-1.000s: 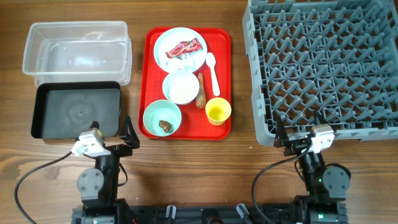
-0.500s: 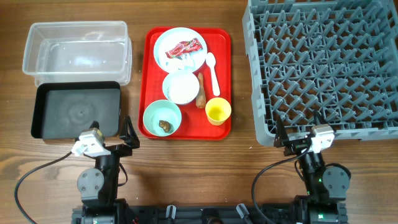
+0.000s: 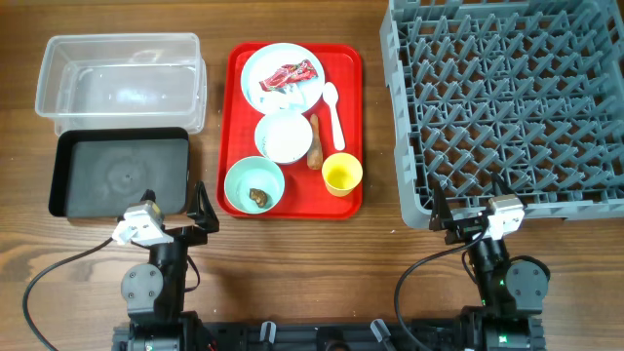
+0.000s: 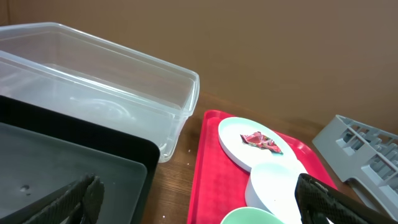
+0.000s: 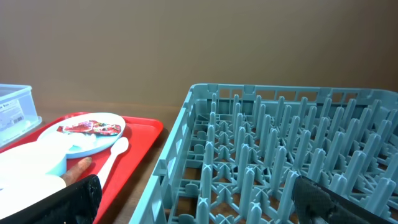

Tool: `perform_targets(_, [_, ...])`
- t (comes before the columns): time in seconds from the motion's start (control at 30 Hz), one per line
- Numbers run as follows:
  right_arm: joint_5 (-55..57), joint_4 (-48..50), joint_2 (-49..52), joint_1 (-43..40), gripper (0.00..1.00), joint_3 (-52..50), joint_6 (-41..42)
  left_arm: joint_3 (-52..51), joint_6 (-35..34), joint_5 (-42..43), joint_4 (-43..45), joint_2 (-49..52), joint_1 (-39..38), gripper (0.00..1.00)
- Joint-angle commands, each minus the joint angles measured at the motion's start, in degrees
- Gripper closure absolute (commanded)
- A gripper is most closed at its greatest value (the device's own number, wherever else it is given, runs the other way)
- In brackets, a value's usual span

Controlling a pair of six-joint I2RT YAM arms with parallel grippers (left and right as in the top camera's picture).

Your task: Sort waste into correct bins and load items into the dishwasher rack

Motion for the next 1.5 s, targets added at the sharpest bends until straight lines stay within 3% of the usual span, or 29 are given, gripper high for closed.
perform_targets(0.0, [0.7,0.11,-0.22,-0.17,0.0,-0.07,0.07,-0.39,1.16,0.72,-0.04,-0.61,-0.24,0.0])
perform_targets(0.4, [0.81,0.09,-0.22,-0.17,0.0,-0.07,0.46,-0.39,0.5,0.96,-0.04,-0.61,-0.26,0.0])
perform_targets(0.57, [-2.97,1.29,-0.22,-0.17,0.0,-0.07,10.4,-0.39,0.5,1.18,0.2,-0.5,-0.26,0.0])
perform_targets(0.8, [-2.97,7.19,-0.22,-0.2,0.0,2.08,8.79,0.72,0.52,1.62,9.25,-0.48,-0.26,0.0])
perform_targets(0.97, [-5.38,7.52,0.33,-0.17,0.0,7.34,5.75,5.81,0.52,1.6,9.49,1.57,-0.24,0.0])
perform_targets(1.27, [-6.56,4.5,12.59,-0.17,0.0,21.55,1.49,25.11,0.52,4.79,8.96,20.9,-0.26,0.0])
perform_targets(1.47, [-12.07,-0.74,26.36,-0.17,0.0,32.04,1.75,49.48,0.96,11.3,-3.69,42.53,-0.26,0.0])
